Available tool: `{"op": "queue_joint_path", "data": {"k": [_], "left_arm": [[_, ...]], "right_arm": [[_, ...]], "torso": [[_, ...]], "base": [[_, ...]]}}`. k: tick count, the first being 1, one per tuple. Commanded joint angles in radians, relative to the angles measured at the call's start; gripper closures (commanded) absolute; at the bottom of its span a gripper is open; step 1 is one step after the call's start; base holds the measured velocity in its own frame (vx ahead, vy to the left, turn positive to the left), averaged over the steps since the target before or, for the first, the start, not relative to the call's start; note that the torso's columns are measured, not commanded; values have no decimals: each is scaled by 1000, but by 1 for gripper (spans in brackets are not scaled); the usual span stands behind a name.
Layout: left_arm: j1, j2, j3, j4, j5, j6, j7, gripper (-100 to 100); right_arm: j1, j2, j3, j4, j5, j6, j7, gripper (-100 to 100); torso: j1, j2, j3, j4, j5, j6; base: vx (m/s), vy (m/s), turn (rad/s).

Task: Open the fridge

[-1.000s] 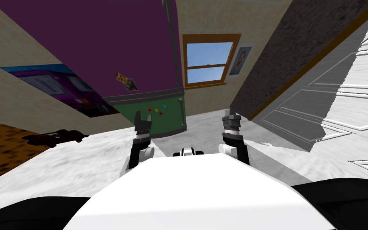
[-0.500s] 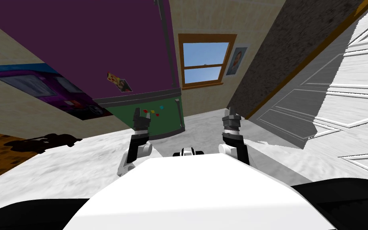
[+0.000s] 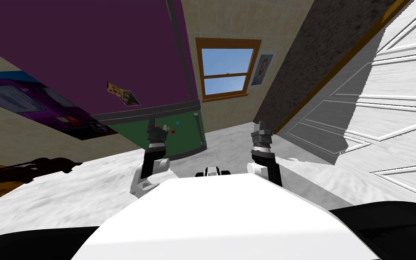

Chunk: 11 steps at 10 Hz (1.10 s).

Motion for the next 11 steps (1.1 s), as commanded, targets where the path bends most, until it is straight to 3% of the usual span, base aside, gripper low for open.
{"op": "queue_joint_path", "data": {"k": [1, 6, 11], "left_arm": [[-40, 3, 32, -17, -18, 68, 31, -100], [-103, 6, 78, -33, -43, 180, 71, -100], [-201, 11, 149, -53, -83, 318, 135, -100]], "right_arm": [[0, 0, 0, 0, 0, 0, 0, 0], [0, 0, 0, 0, 0, 0, 0, 0], [0, 0, 0, 0, 0, 0, 0, 0]], "torso": [[0, 0, 0, 0, 0, 0], [-1, -1, -1, 0, 0, 0], [0, 0, 0, 0, 0, 0]], "base": [[40, -58, -94], [45, -53, -59], [48, -60, -76]]}}
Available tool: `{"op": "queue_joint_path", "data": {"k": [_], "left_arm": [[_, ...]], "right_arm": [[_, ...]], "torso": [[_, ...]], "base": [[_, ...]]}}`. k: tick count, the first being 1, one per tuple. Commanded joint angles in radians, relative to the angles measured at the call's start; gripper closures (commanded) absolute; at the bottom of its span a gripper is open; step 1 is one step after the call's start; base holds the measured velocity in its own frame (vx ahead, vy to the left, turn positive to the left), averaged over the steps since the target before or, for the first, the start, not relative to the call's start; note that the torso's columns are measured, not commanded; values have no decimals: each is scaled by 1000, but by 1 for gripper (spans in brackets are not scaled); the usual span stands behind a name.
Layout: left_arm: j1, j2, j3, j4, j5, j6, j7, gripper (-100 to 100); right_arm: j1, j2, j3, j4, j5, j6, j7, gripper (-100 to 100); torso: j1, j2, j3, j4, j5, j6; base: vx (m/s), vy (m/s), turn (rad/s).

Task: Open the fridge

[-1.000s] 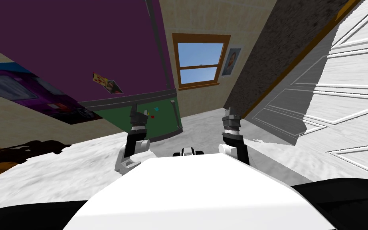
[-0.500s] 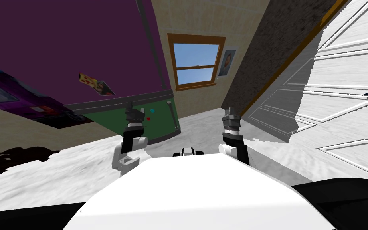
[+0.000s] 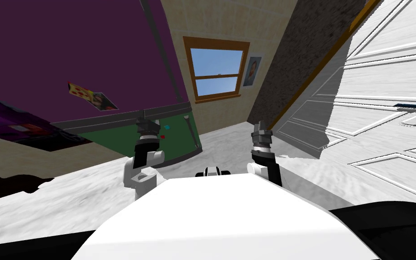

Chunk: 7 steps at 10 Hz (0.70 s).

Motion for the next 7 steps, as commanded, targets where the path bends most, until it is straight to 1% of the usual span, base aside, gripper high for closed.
{"op": "queue_joint_path", "data": {"k": [1, 2, 3, 4, 5, 6, 7], "left_arm": [[-37, 2, 28, -8, -15, 71, 26, -100], [-71, 2, 52, -13, -28, 100, 47, -100], [-71, 2, 52, -13, -28, 124, 47, -100], [-105, 2, 76, -17, -41, 151, 69, -100], [-105, 2, 76, -17, -41, 175, 69, -100], [-105, 2, 76, -17, -41, 180, 69, -100], [-140, 0, 101, -20, -55, 220, 91, -100]], "right_arm": [[0, 0, 0, 0, 0, 0, 0, 0], [0, 0, 0, 0, 0, 0, 0, 0], [0, 0, 0, 0, 0, 0, 0, 0], [0, 0, 0, 0, 0, 0, 0, 0], [0, 0, 0, 0, 0, 0, 0, 0], [0, 0, 0, 0, 0, 0, 0, 0], [0, 0, 0, 0, 0, 0, 0, 0]], "torso": [[-1, -1, -1, 0, 0, 0], [0, 0, 0, 0, 0, 0], [-1, 0, 0, 0, 0, 0], [0, 1, 0, 0, 0, 0], [-1, 0, 0, 0, 0, 0], [0, 0, 0, 0, 0, 0], [1, 1, 1, 0, 0, 0]], "base": [[56, -51, -46], [52, -66, -92], [43, -48, -40], [47, -52, -89], [47, -47, -51], [24, -22, 7], [37, -37, -95]]}}
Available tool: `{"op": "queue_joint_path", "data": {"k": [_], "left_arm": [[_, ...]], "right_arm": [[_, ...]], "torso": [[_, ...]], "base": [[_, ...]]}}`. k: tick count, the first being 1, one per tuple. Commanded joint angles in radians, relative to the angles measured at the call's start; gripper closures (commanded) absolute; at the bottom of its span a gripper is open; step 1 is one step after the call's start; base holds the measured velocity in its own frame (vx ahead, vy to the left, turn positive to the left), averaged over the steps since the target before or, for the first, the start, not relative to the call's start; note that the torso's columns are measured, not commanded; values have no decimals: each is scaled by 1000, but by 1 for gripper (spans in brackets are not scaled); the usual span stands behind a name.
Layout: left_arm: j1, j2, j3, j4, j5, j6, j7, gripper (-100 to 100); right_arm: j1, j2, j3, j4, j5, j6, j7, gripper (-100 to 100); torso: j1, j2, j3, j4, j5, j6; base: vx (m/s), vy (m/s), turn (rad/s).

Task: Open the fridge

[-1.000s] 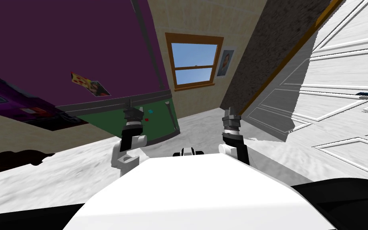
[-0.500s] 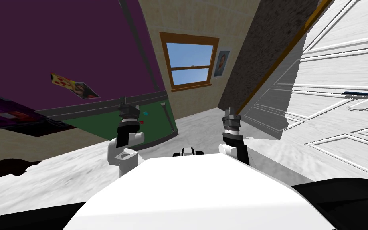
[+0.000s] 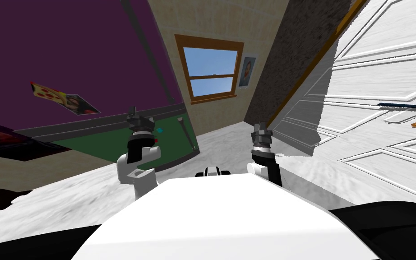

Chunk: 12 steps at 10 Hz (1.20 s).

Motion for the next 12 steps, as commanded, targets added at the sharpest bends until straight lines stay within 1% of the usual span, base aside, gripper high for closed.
{"op": "queue_joint_path", "data": {"k": [1, 2, 3, 4, 5, 6, 7, 8, 9, 10, 11, 12], "left_arm": [[-38, -1, 25, -4, -14, 65, 22, -100], [-72, -3, 49, -6, -28, 93, 44, -100], [-72, -3, 49, -6, -28, 117, 44, -100], [-72, -3, 49, -6, -28, 120, 44, -100], [-107, -6, 73, -7, -41, 160, 65, -100], [-107, -6, 73, -7, -41, 176, 65, -100], [-142, -10, 97, -8, -55, 210, 86, -100], [-142, -10, 97, -8, -55, 231, 86, -100], [-177, -15, 120, -8, -68, 261, 108, -100], [-177, -15, 120, -8, -68, 286, 108, -100], [-211, -19, 143, -7, -81, 318, 128, -100], [-211, -19, 143, -7, -81, 340, 128, -100]], "right_arm": [[0, 0, 0, 0, 0, 0, 0, 0], [0, 0, 0, 0, 0, 0, 0, 0], [0, 0, 0, 0, 0, 0, 0, 0], [0, 0, 0, 0, 0, 0, 0, 0], [0, 0, 0, 0, 0, 0, 0, 0], [0, 0, 0, 0, 0, 0, 0, 0], [0, 0, 0, 0, 0, 0, 0, 0], [0, 0, 0, 0, 0, 0, 0, 0], [0, 0, 0, 0, 0, 0, 0, 0], [0, 0, 0, 0, 0, 0, 0, 0], [0, 0, 0, 0, 0, 0, 0, 0], [0, 0, 0, 0, 0, 0, 0, 0]], "torso": [[-2, -1, -1, 0, 0, 1], [-2, -2, -1, 0, -1, 0], [-4, -3, -2, -1, -1, 0], [-2, -2, -1, -1, -1, 0], [1, 0, 0, 0, 0, 0], [-1, 0, 0, 0, 0, 0], [-2, -1, -1, 0, 0, 0], [-4, -2, -1, 0, -1, 1], [-3, -2, -1, -1, -1, 0], [-2, -2, -1, 0, -1, 0], [-1, -1, -1, 0, 0, 0], [-1, -1, -1, 0, 0, 0]], "base": [[45, -43, -56], [64, -75, -86], [58, -59, -45], [24, -17, 4], [41, -30, -91], [43, -34, -54], [55, -59, -101], [52, -57, -43], [67, -56, -84], [54, -43, -49], [65, -47, -89], [53, -43, -46]]}}
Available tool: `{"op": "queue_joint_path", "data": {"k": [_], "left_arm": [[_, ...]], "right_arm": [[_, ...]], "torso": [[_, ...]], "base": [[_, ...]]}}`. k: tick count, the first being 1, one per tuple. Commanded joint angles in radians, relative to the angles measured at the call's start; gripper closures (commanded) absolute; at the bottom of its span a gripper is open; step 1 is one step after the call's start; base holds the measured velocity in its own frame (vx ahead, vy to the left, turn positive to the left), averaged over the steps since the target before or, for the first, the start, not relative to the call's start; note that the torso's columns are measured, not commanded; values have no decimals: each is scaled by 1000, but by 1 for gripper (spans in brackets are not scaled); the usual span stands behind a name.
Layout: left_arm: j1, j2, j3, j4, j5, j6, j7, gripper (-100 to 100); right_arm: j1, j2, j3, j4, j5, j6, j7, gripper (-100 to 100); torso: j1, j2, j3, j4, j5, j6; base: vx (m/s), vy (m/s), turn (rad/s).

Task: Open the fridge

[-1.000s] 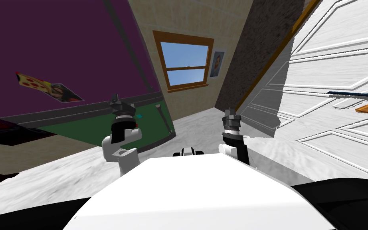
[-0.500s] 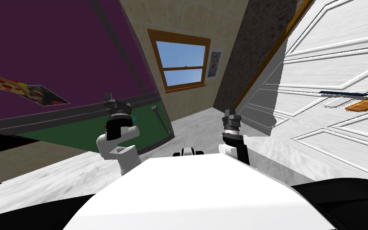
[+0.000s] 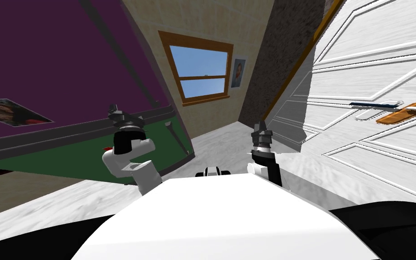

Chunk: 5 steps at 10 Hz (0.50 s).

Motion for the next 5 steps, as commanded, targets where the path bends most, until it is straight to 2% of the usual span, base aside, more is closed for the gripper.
{"op": "queue_joint_path", "data": {"k": [1, 2, 3, 4, 5], "left_arm": [[-51, -8, 33, -1, -20, 76, 32, -100], [-51, -8, 33, -1, -20, 99, 32, -100], [-84, -13, 55, 1, -33, 137, 52, -100], [-84, -13, 55, 1, -33, 151, 52, -100], [-116, -17, 76, 2, -45, 192, 71, -100]], "right_arm": [[0, 0, 0, 0, 0, 0, 0, 0], [0, 0, 0, 0, 0, 0, 0, 0], [0, 0, 0, 0, 0, 0, 0, 0], [0, 0, 0, 0, 0, 0, 0, 0], [0, 0, 0, 0, 0, 0, 0, 0]], "torso": [[0, 1, 0, 0, 0, 0], [-1, 1, 0, 0, 0, 0], [0, 1, 0, 0, 0, 0], [-1, 0, 0, 0, 0, 0], [0, 1, 0, 0, 0, 0]], "base": [[56, -59, -74], [48, -49, -45], [50, -53, -99], [42, -43, -42], [42, -44, -81]]}}
